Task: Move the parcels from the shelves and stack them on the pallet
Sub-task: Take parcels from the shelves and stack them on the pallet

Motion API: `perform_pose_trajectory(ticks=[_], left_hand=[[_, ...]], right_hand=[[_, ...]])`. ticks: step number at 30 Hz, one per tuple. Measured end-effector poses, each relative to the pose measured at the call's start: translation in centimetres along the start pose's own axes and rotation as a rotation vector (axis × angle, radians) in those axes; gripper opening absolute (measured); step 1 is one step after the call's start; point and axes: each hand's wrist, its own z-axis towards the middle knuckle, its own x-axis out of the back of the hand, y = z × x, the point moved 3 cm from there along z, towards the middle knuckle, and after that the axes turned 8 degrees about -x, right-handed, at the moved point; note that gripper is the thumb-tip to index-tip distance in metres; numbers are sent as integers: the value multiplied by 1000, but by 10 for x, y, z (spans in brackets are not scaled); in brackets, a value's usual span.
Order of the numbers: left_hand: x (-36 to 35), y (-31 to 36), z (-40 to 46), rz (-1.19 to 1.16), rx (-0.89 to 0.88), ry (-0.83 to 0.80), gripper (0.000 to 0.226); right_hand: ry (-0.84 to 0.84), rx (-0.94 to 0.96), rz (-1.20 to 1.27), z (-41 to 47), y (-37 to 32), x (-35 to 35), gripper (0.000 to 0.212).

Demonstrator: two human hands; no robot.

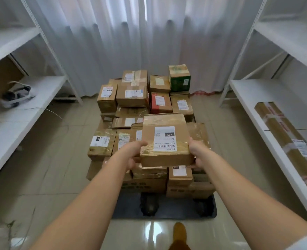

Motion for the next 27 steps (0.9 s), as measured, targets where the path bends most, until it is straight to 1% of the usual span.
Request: perform_pose_trajectory(ticks=[3,6,10,17,19,20,24,27], left_hand=[[-29,11,42,37,59,-52,37],[-56,21,83,38,46,-72,41],[-78,34,120,30,37,-28,40],[-92,51,170,-15,58,29,40],[-97,50,179,-22,76,24,39],[-100,49,184,-29,82,11,39],[-110,41,204,-57,104,-51,36],[-109,32,222,37,85,3,34]], right_hand=[[19,-40,24,43,-25,14,37],[16,-90,-7,78,-50,32,39],[-10,-139,-117,105,-82,46,23],[-19,-195,-132,153,-108,40,10],[-4,-202,-136,166,-106,40,10],[3,-207,-133,171,-105,41,6],[89,-204,-40,203,-94,49,5],[227,-164,69,231,-84,57,18]])
